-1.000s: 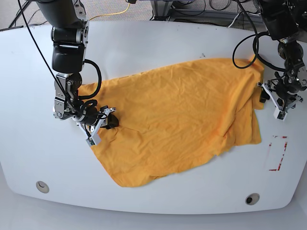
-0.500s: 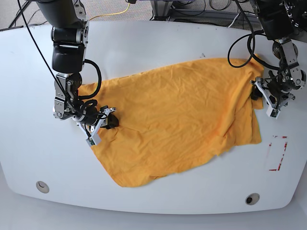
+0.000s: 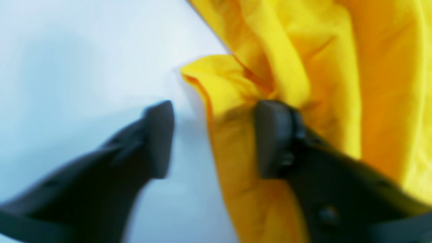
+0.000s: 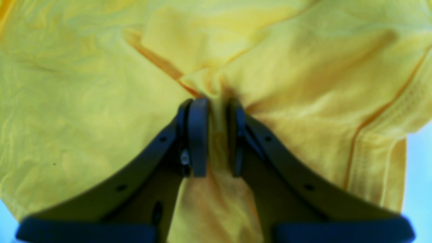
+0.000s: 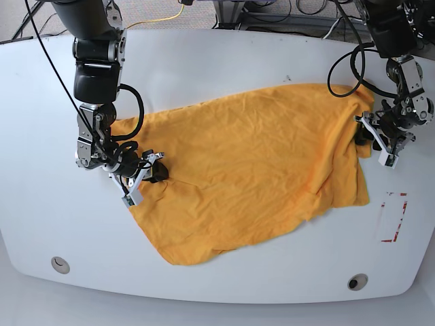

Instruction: Layout the t-shirt on the table in an organized manner, then fold the t-shirt properly

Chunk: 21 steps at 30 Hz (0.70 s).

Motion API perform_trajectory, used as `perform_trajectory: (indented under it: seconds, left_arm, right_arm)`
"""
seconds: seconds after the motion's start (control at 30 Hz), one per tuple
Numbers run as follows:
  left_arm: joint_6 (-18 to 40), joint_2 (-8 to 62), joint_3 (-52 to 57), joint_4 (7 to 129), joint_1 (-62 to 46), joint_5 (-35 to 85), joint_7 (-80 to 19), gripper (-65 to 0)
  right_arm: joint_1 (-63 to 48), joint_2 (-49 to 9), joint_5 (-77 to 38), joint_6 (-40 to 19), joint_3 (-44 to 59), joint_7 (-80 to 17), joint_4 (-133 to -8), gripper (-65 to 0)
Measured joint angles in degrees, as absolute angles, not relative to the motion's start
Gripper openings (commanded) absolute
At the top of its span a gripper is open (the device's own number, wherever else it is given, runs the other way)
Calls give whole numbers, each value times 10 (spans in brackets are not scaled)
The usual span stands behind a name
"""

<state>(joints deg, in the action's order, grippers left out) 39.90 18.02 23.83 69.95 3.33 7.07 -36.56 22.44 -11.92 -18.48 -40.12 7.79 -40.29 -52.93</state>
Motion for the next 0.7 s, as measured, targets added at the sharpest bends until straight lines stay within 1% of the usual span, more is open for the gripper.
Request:
perform_trajectory:
  seconds: [0.03,0.13,0.37,0.57,0.63,0.7]
  left_arm:
    - [399,180,238,700,33,70,-366,-550]
    - [396,180,238,700,33,68,-366,-649]
    - [395,181,238,702,34,69,-379,-650]
    - [395,179,238,745,8,64,-403,-650]
    - [395,178,239,760,-4,62,-407,-650]
    - [395,177,238,779,-12,56,-412,-650]
  right_arm:
    - [224,-119,-185,-401,78,-403,-529,-542]
    - [224,-119,-185,-401,78,-403,-529,-542]
    - [223,-120,-185,-401,78,-403,-529,-542]
    - [222,-121,-185,-403,78,-407,-537,-542]
    - [219,-121,-183,-403,78,-424,-554,-542]
    - [215,-119,-176,-404,78,-470,-589,-541]
